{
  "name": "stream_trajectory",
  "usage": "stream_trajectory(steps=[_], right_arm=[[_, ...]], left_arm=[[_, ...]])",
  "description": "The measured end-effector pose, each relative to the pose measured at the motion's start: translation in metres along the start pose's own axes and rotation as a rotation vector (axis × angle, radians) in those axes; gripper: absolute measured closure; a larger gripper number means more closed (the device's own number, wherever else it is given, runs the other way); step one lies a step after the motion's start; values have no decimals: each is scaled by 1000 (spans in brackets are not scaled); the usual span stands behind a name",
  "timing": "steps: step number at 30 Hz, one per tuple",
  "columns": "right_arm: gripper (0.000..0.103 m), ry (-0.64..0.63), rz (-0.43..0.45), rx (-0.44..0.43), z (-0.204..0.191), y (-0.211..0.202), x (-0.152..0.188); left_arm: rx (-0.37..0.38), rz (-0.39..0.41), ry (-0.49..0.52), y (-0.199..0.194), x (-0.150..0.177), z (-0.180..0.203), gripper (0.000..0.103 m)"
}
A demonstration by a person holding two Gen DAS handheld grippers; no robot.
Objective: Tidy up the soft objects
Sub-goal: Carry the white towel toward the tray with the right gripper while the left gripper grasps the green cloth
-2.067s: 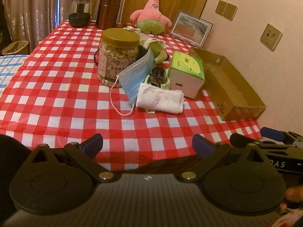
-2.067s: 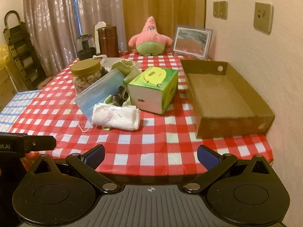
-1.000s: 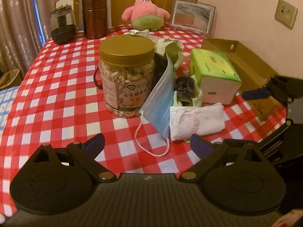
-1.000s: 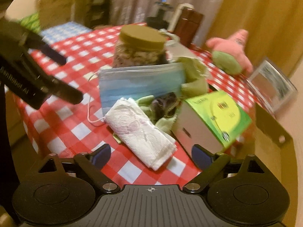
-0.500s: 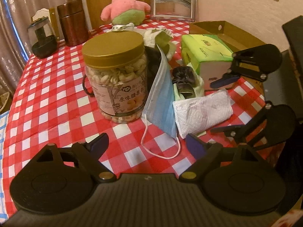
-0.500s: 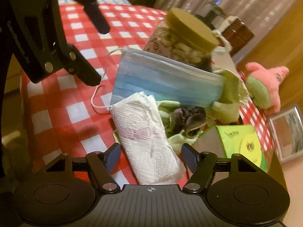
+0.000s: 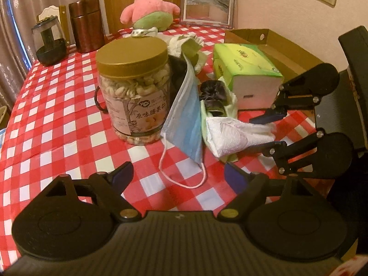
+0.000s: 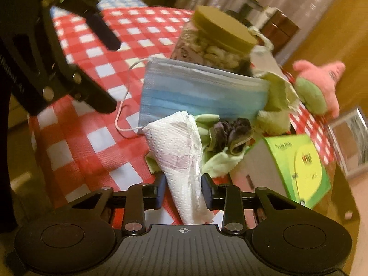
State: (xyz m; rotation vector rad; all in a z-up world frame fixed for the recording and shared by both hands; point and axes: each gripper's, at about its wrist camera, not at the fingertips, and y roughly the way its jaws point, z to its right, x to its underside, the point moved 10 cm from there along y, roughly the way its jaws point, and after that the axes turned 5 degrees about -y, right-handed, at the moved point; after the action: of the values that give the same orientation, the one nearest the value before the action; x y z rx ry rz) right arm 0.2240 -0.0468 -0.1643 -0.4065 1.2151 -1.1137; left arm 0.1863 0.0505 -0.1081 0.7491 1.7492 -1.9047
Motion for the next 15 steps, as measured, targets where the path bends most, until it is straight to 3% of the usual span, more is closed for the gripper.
stream_trajectory(steps=[5,15], right_arm=[[71,223,13,17,11,-25,2],[71,644,51,98,54,-79,29]], left_arm=[[11,19,-25,-9,-1,11,20],[56,44,-91,-3,-7,44,35]])
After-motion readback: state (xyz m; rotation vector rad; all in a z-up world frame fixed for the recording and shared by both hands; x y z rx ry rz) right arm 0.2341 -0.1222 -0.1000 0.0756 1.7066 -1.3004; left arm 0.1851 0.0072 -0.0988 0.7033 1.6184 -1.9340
